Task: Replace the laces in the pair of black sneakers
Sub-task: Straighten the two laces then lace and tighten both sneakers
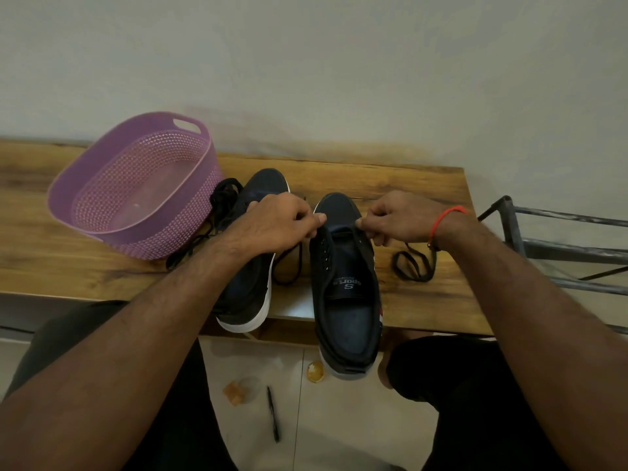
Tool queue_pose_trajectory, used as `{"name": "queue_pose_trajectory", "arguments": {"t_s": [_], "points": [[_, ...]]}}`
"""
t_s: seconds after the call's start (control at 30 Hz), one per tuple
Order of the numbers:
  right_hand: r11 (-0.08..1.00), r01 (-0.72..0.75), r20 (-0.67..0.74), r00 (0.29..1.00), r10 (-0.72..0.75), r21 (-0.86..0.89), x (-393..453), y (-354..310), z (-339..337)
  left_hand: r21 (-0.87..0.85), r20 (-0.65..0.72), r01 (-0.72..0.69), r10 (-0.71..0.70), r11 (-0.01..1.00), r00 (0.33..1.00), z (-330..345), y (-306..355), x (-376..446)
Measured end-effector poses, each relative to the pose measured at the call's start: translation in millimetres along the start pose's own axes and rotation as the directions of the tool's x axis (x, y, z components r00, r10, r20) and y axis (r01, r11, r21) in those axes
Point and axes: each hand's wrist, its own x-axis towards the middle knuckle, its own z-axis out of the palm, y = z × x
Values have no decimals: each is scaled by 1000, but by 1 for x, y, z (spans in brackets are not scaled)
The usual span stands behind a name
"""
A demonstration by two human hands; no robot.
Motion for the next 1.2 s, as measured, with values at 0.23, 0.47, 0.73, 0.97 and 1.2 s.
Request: {"name": "queue_pose_trajectory", "arguments": {"t_s": [0.23,0.47,0.73,0.97,1.2], "points": [[941,18,-39,999,-5,338,-12,-10,-15,-459,-7,54,-65,887,998,-18,9,-10],[793,171,-173,981,-84,585,-26,-28,-30,-713,-27,32,-74,700,997,-40,18,-23],[683,317,-347,933,-98,658,-59,-56,-49,-709,-162,-43,-103,704,981,-86,47,-52],[659,418,-454,882,-129,625,-98,-94,-67,-653,-242,-126,-49,747,969,-128,91,-81],[647,510,-541,823,-174,567,-131,-130,-97,-647,-285,-170,-29,743,958,-163,123,-105]]}}
